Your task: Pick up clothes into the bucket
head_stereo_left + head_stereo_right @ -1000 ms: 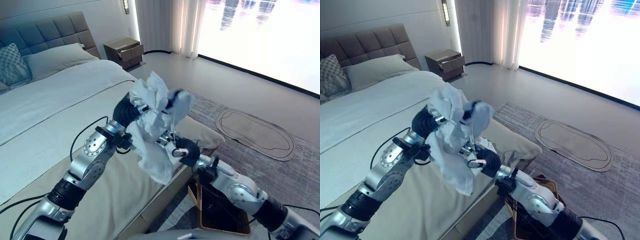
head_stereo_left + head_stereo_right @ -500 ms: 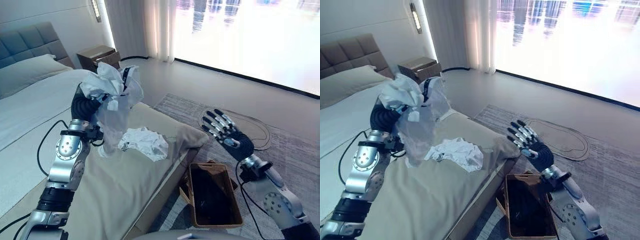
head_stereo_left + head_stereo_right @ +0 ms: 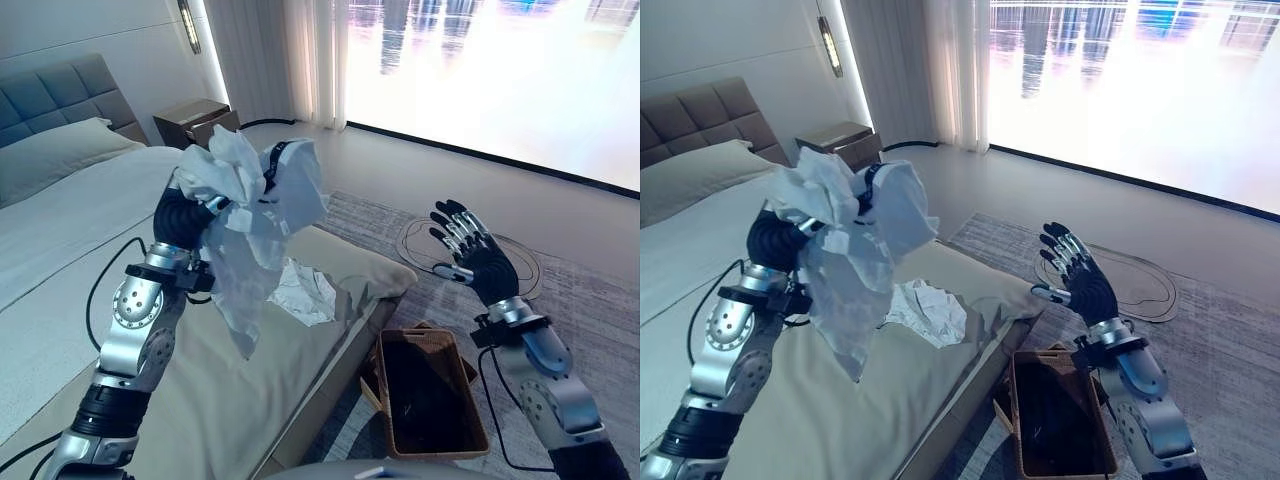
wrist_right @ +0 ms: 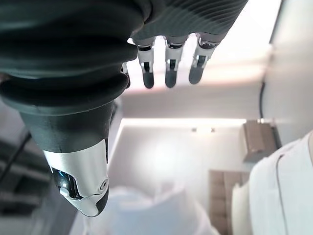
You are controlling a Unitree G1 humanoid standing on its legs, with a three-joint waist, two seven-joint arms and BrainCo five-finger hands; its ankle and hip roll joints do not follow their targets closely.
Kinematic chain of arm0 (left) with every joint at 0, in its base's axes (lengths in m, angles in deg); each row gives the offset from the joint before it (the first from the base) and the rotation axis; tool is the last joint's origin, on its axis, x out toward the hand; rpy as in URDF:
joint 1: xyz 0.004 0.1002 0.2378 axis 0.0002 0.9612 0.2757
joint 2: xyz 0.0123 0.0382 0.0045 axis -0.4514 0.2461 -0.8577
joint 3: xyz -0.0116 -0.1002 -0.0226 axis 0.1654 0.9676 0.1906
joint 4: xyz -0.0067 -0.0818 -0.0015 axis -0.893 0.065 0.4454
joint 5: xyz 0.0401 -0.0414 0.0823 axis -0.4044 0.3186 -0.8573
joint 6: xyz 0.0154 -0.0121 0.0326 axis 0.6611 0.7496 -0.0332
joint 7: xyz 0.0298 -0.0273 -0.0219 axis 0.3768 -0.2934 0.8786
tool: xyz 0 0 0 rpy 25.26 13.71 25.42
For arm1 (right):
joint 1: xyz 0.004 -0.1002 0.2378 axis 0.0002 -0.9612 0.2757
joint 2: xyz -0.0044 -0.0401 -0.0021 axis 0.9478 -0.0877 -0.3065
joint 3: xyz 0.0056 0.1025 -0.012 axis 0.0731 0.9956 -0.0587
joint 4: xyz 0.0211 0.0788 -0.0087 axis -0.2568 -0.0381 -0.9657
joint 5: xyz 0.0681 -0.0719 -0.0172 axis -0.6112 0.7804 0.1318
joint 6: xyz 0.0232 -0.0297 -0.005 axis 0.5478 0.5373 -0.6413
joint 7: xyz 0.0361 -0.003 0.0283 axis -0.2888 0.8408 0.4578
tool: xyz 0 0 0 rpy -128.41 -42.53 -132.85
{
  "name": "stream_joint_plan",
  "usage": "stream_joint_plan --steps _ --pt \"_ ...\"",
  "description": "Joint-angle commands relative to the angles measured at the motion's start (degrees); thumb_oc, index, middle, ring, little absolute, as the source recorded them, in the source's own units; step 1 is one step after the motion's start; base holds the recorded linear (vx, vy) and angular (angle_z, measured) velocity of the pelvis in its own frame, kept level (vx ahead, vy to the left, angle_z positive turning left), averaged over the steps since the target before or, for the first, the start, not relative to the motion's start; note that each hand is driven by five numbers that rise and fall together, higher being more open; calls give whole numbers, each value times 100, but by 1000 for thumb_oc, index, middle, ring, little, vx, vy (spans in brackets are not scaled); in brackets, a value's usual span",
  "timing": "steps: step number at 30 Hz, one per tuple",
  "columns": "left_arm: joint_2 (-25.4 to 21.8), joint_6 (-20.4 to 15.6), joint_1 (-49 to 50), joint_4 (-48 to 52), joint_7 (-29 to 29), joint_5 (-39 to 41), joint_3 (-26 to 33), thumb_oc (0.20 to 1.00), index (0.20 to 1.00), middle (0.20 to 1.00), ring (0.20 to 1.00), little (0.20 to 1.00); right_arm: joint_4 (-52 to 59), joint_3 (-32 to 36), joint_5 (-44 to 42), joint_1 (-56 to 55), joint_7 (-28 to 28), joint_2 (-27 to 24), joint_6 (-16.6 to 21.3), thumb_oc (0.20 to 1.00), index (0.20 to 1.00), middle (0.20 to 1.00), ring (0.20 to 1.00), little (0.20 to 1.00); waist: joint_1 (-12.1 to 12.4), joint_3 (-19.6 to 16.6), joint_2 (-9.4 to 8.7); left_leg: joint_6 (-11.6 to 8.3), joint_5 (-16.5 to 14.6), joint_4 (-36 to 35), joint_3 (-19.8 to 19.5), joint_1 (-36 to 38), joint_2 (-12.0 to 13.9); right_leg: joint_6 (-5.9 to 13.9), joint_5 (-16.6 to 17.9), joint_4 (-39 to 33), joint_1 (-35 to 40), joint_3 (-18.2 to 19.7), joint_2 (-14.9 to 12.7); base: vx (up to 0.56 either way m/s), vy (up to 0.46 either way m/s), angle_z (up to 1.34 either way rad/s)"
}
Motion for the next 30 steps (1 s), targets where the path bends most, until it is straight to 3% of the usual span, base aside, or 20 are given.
stream_joint_plan --steps 1,8,11,18,30 --pt "-466 -142 -485 243 -303 474 -78 200 200 200 200 200 212 -103 179 627 -46 -106 382 1000 1000 1000 1000 1000 23 -49 -222 242 -612 223 13 194 -319 171 10 168 -289 -93 -138 -6 2 3" --pt "-911 74 -815 485 -626 967 -728 200 200 200 200 200 176 -713 -11 1101 -263 -401 300 1000 1000 1000 1000 1000 82 46 -256 239 -573 222 -49 169 -333 180 39 164 -288 -135 -162 -5 0 3" --pt "-1140 157 -1089 604 -706 1122 -1145 200 200 200 200 200 213 -1186 -467 1340 -511 -513 156 1000 1000 1000 1000 1000 94 91 -274 236 -554 222 -74 141 -340 189 58 171 -319 -140 -162 -9 -1 11" --pt "-1189 220 -1568 456 -623 1165 -1778 200 200 200 200 200 352 -2158 -1766 1863 -958 -493 -236 1000 1000 1000 1000 1000 114 176 -306 233 -527 230 -82 112 -337 190 86 181 -363 -134 -165 -3 -2 2" --pt "-946 185 -2204 -36 -303 800 -2383 200 200 200 200 200 316 -3234 -2905 2574 -1146 -275 -661 1000 1000 1000 1000 1000 129 238 -366 231 -535 263 -100 77 -320 181 50 284 -430 -109 -163 0 0 0"
